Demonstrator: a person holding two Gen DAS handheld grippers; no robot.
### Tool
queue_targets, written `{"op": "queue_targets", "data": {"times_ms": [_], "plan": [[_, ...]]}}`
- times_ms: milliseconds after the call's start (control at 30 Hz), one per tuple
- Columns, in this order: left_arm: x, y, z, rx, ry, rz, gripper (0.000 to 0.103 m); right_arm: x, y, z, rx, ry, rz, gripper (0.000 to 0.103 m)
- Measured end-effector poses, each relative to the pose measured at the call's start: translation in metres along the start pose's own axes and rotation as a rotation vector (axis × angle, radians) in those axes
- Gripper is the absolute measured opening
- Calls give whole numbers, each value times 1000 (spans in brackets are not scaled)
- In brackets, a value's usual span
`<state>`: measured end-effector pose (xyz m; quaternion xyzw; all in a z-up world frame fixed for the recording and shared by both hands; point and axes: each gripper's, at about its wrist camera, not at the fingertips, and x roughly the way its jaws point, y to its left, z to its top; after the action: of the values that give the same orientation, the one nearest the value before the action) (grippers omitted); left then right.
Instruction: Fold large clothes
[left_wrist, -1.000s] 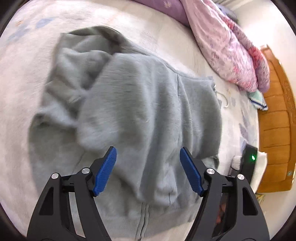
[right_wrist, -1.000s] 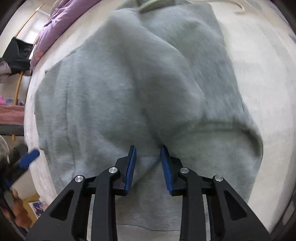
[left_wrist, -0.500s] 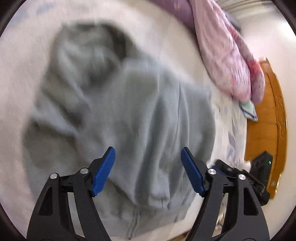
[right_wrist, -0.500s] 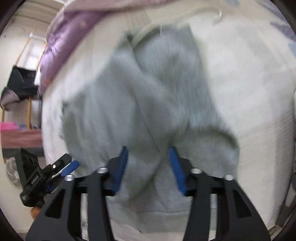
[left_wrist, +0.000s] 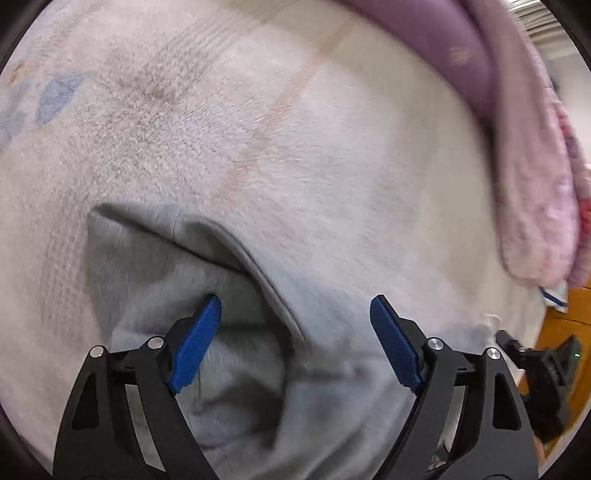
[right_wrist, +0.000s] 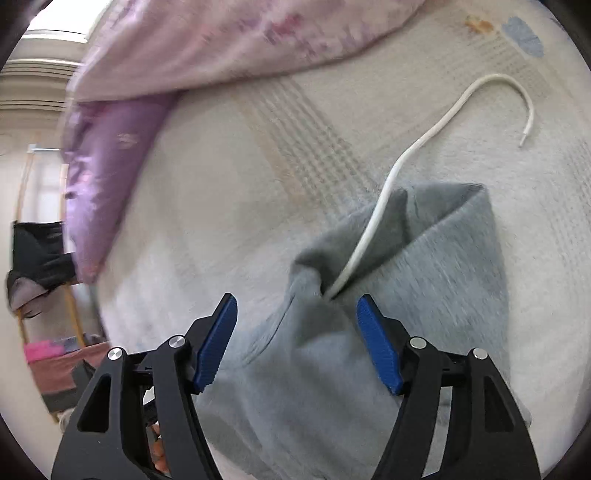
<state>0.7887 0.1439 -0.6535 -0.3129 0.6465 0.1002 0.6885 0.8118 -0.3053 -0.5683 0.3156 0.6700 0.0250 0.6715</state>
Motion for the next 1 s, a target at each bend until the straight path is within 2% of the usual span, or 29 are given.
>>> {"op": "queue_targets", "data": {"times_ms": [133,200,233,267,300,333,567,767,800,867,1000], "plan": [[14,3,9,-40,30,23,82,17,0,10,-7,4,-54,65],[17,6,10,-42,28,47,70,22,-7,12,1,9,-71,64],[17,7,10,-41,18,70,55,22,-13,11,9,3,-72,50],[14,11,9,-41,-1,87,33,20,-18,10,5,-6,-65,30],[10,13,8,-42,-17,78,18,17,-21,7,-2,-7,-48,24],[5,19,7,-49,-36,34,4,11,-24,3,-16,-12,-35,16],[-51,33,-29,-26,-123,-65,3,-45,-28,-37,-119,-84,44,10],[-126,56,-97,-55,-178,-188,3,-102,-23,-93,-179,-140,115,10],[-134,46,-109,-54,-177,-193,3,-112,-26,-106,-187,-142,120,10],[-146,51,-135,-44,-169,-193,3,-128,-33,-129,-183,-138,133,10],[-160,77,-201,-8,-118,-153,3,-143,-57,-185,-161,-100,107,9]]}}
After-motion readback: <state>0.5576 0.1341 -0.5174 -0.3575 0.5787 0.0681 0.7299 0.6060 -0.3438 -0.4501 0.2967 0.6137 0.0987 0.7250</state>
